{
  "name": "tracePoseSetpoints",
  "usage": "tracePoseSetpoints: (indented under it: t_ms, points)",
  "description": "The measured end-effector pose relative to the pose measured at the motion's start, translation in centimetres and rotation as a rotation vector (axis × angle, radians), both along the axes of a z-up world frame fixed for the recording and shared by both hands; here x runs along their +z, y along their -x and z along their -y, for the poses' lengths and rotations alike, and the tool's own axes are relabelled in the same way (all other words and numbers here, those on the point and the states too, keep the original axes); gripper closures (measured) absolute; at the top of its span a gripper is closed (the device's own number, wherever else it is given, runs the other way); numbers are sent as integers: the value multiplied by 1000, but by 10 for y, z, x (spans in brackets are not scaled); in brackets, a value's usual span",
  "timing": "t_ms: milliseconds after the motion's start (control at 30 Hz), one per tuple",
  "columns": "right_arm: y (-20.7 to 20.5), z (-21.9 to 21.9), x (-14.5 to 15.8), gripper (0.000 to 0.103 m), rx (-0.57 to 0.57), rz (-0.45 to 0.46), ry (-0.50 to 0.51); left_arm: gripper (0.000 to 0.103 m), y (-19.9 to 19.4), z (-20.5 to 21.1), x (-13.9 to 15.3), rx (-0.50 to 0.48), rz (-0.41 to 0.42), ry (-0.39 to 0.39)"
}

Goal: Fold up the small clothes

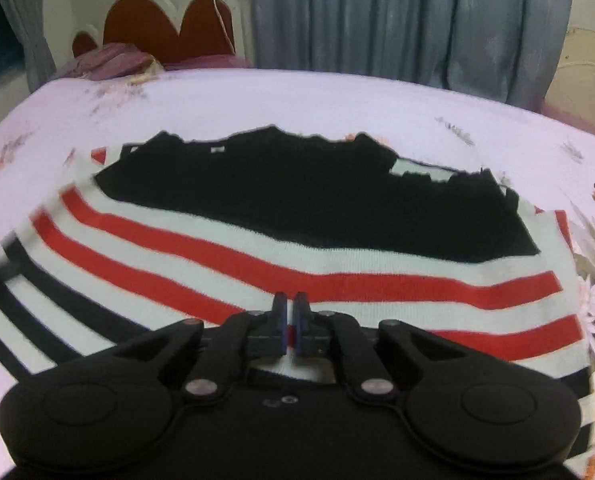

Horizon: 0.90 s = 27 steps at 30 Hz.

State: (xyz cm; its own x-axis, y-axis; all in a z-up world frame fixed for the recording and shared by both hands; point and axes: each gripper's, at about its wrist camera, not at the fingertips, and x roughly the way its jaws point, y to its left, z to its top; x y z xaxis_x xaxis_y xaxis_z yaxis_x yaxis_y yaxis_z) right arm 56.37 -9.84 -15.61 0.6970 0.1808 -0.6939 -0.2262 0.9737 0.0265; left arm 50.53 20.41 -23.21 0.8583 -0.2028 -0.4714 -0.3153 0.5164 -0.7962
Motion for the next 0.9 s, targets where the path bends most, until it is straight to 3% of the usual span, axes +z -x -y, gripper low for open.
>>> tracePoseSetpoints:
  t_ms: [67,233,367,433,600,633,700,800,833,867,900]
  points:
    - [1,-2,1,102,-1,-1,17,80,-2,3,5,-18,-5,-34]
    - [1,0,0,102,-2,0,0,80,2,7,18,-14,9,-31]
    - [-2,10,1,101,21,-16,-49,81,-1,25,58,-53,60,-84]
    - [-5,21,5,97,30,-29,-123,81,-13,47,86,-107,99,-133]
    - [13,98,29,92,-72,44,-321,81,-36,131,149,-270,166,-244]
    - [16,115,33,92,-98,58,-346,85,-42,155,158,-315,177,-257]
    - [25,156,42,92,-159,89,-386,103,-51,203,169,-409,201,-289]
    - [37,213,50,90,-240,122,-427,103,-64,279,160,-558,169,-339]
    - [40,230,49,86,-267,117,-439,103,-70,311,146,-655,141,-357]
    - [42,246,48,82,-289,106,-459,103,-74,336,131,-736,65,-393]
    - [46,262,46,80,-301,96,-483,103,-70,346,124,-754,7,-403]
